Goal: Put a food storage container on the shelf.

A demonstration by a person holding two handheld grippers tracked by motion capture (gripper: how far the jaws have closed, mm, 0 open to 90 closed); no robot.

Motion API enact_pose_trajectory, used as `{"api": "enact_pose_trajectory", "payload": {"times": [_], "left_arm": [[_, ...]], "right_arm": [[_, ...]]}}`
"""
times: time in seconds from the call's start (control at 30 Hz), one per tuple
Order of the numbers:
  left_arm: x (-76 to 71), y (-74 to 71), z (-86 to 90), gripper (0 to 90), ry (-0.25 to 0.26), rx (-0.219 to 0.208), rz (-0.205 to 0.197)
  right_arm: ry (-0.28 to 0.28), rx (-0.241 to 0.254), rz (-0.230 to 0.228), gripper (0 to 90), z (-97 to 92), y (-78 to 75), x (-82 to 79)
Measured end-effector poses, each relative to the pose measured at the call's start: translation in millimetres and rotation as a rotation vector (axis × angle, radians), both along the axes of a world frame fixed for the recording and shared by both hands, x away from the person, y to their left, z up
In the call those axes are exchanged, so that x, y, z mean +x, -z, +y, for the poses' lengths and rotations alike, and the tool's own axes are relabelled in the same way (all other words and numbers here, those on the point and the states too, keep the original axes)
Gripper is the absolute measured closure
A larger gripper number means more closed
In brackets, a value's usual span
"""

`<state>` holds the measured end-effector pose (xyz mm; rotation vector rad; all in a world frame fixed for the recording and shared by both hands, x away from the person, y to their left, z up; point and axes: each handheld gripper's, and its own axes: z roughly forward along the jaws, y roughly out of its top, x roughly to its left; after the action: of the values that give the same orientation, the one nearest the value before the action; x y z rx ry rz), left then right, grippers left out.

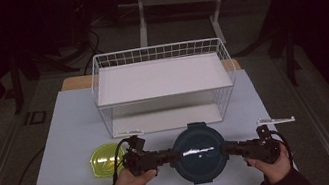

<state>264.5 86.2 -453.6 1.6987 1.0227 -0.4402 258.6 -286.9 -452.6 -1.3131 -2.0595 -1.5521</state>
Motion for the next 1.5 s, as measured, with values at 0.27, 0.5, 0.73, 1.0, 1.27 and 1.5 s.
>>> {"api": "enact_pose_trajectory", "payload": {"times": [0.27,0.5,0.73,1.0,1.27,1.5], "left_arm": [[5.9,-24.5,9.7,56.9,-0.033,-0.017,-0.04],[12.9,-42.2,17.2,56.9,-0.055,-0.044,-0.055],[21.8,-62.1,22.5,57.0,-0.073,-0.061,-0.085],[41.0,-85.3,35.5,57.0,-0.101,-0.082,-0.112],[67.5,-89.7,46.2,56.9,-0.151,-0.11,-0.105],[89.0,-86.0,52.7,56.5,-0.174,-0.113,-0.081]], "right_arm": [[-0.018,0.008,-0.05,56.6,8.8,-27.2,14.8],[-0.028,0.018,-0.094,56.8,15.8,-52.5,30.3],[-0.022,0.034,-0.13,56.9,20.4,-73.6,41.6],[-0.024,0.048,-0.153,57.0,32.9,-102.5,65.8],[-0.004,0.076,-0.134,57.1,44.6,-108.0,95.1],[0.017,0.07,-0.105,57.0,53.7,-109.4,120.0]]}}
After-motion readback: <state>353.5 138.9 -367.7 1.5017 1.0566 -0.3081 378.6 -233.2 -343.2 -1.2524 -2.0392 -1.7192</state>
